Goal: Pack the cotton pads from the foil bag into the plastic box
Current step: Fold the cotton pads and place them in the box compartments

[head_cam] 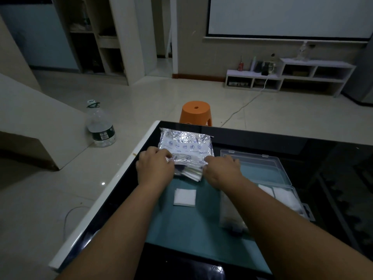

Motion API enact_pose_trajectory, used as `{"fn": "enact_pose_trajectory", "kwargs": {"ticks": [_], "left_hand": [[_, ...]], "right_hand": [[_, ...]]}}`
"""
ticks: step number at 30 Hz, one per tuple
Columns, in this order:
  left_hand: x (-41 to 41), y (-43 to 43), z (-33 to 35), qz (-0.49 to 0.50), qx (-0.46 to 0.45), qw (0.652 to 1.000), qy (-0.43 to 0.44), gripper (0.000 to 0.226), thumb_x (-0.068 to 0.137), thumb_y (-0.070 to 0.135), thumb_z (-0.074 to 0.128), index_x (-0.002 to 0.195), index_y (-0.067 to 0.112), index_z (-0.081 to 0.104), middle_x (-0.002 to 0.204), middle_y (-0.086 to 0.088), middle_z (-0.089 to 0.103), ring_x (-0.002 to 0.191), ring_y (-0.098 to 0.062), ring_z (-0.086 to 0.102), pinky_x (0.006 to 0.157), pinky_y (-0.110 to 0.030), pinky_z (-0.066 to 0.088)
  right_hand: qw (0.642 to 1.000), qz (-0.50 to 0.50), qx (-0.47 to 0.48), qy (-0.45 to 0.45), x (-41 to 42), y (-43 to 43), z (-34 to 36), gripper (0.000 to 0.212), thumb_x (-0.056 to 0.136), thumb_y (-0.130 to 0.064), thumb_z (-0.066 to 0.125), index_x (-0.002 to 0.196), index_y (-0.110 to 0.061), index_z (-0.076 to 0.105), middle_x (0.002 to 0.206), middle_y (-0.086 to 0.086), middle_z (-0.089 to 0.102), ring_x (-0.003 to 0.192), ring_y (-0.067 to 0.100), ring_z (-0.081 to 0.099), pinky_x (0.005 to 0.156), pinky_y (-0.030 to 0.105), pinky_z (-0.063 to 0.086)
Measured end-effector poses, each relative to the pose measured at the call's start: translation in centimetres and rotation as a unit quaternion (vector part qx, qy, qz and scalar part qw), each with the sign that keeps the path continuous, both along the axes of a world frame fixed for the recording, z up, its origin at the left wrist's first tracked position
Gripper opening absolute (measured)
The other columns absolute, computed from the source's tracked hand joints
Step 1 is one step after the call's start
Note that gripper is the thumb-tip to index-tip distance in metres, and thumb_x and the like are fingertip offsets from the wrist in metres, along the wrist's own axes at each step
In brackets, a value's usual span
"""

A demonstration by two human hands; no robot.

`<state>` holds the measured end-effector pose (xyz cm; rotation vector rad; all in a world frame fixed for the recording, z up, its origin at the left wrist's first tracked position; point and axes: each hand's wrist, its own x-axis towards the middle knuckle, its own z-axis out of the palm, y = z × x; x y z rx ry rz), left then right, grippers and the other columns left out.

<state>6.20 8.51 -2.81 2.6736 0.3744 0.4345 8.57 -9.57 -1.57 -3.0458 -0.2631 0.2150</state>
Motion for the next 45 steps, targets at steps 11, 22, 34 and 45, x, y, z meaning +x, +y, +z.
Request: {"fn": "enact_pose_trajectory", "kwargs": {"ticks": [11, 22, 34, 45], "left_hand": [[1.7, 2.6, -1.8, 0.094, -0.288, 0.950, 0.069, 0.034, 0.085, 0.029, 0.060, 0.116, 0.015, 0.062, 0.120, -0.013, 0.066, 0.108, -0.033, 0.062, 0.098, -0.046, 0.047], [1.1, 3.7, -1.5, 0.096, -0.448, 0.885, -0.079, 0.017, 0.092, 0.013, 0.059, 0.076, 0.015, 0.065, 0.078, -0.008, 0.064, 0.072, -0.019, 0.052, 0.068, -0.029, 0.038], [0.9, 3.5, -1.6, 0.091, -0.472, 0.875, -0.052, 0.018, 0.088, 0.010, 0.063, 0.105, 0.017, 0.064, 0.105, -0.006, 0.068, 0.095, -0.027, 0.065, 0.087, -0.046, 0.055], [1.4, 3.3, -2.2, 0.065, -0.492, 0.867, -0.042, 0.017, 0.085, 0.005, 0.066, 0.100, 0.014, 0.069, 0.091, -0.005, 0.070, 0.079, -0.022, 0.066, 0.087, -0.038, 0.055]], "right_hand": [[0.996, 0.066, -0.007, 0.057, 0.3, 0.7, -0.7, 0.030, 0.096, -0.035, 0.045, 0.115, -0.029, 0.068, 0.130, -0.001, 0.062, 0.127, 0.027, 0.049, 0.111, 0.068, 0.002], [0.915, -0.123, 0.375, 0.087, 1.6, 0.7, 0.6, 0.036, 0.090, -0.011, 0.063, 0.123, -0.004, 0.051, 0.112, 0.015, 0.063, 0.096, 0.026, 0.060, 0.081, 0.041, 0.050], [0.897, -0.138, 0.419, 0.030, 1.2, 0.1, 0.6, 0.007, 0.093, -0.022, 0.059, 0.099, -0.018, 0.058, 0.094, 0.006, 0.065, 0.090, 0.029, 0.065, 0.080, 0.048, 0.056], [0.932, -0.141, 0.332, -0.036, 1.6, 0.0, 0.0, 0.014, 0.089, -0.013, 0.057, 0.093, -0.021, 0.068, 0.094, 0.004, 0.069, 0.088, 0.024, 0.064, 0.077, 0.035, 0.054]]}}
